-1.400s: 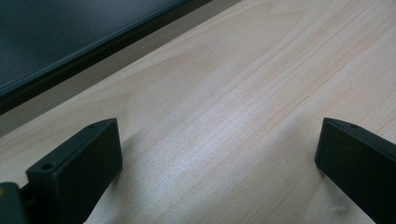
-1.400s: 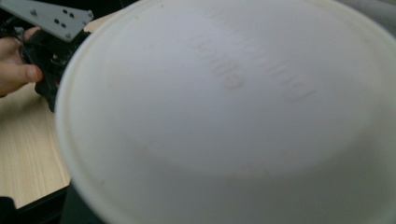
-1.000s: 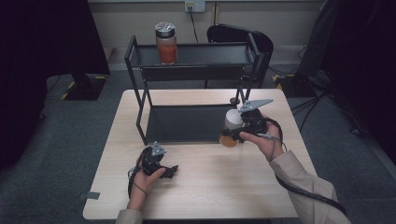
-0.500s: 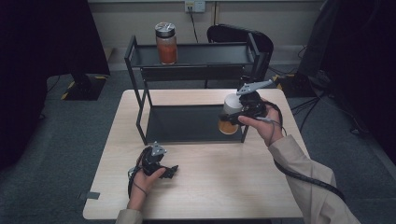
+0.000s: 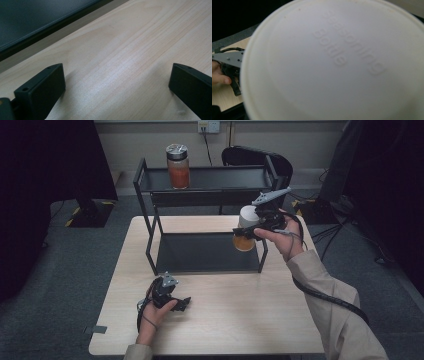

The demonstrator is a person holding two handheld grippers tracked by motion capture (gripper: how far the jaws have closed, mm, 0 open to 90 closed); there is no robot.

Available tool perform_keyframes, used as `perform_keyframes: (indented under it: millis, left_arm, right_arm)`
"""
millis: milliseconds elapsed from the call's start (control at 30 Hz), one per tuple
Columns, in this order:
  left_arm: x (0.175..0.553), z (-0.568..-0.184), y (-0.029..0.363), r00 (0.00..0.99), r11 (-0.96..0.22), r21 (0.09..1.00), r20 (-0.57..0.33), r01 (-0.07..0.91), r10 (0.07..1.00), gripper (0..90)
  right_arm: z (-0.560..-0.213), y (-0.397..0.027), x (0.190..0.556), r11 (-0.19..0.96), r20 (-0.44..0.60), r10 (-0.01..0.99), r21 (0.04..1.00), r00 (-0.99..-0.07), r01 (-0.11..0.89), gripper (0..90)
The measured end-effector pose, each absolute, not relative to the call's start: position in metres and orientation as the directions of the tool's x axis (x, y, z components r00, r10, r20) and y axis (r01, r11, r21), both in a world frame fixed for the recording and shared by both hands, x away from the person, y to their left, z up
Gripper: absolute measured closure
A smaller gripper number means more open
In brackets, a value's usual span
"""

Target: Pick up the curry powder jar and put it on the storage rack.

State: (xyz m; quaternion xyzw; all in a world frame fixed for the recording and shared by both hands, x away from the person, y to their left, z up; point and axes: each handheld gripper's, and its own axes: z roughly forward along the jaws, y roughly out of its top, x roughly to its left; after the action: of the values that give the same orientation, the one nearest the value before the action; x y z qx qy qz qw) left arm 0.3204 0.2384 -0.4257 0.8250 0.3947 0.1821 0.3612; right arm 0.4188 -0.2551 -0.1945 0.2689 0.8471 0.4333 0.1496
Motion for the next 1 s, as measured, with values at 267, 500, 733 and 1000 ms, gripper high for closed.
perform_keyframes:
  millis: [267, 500, 733, 1000]
  left_arm:
    - [0.32, -0.426, 0.238, 0.622, -0.428, 0.74, 0.015, 0.52, 0.783, 0.0]
    - [0.32, -0.426, 0.238, 0.622, -0.428, 0.739, 0.016, 0.52, 0.783, 0.0]
    - [0.32, -0.426, 0.238, 0.622, -0.428, 0.739, 0.016, 0.52, 0.783, 0.0]
    - [0.32, -0.426, 0.238, 0.622, -0.427, 0.74, 0.015, 0.52, 0.783, 0.0]
  right_arm:
    - [-0.167, -0.249, 0.421, 0.494, -0.04, 0.589, 0.809, -0.807, 0.32, 33.5]
    - [-0.146, -0.243, 0.422, 0.495, -0.046, 0.586, 0.811, -0.809, 0.313, 33.5]
    - [-0.125, -0.234, 0.424, 0.499, -0.055, 0.577, 0.814, -0.815, 0.298, 33.6]
    - [-0.106, -0.226, 0.43, 0.503, -0.062, 0.574, 0.814, -0.817, 0.291, 33.6]
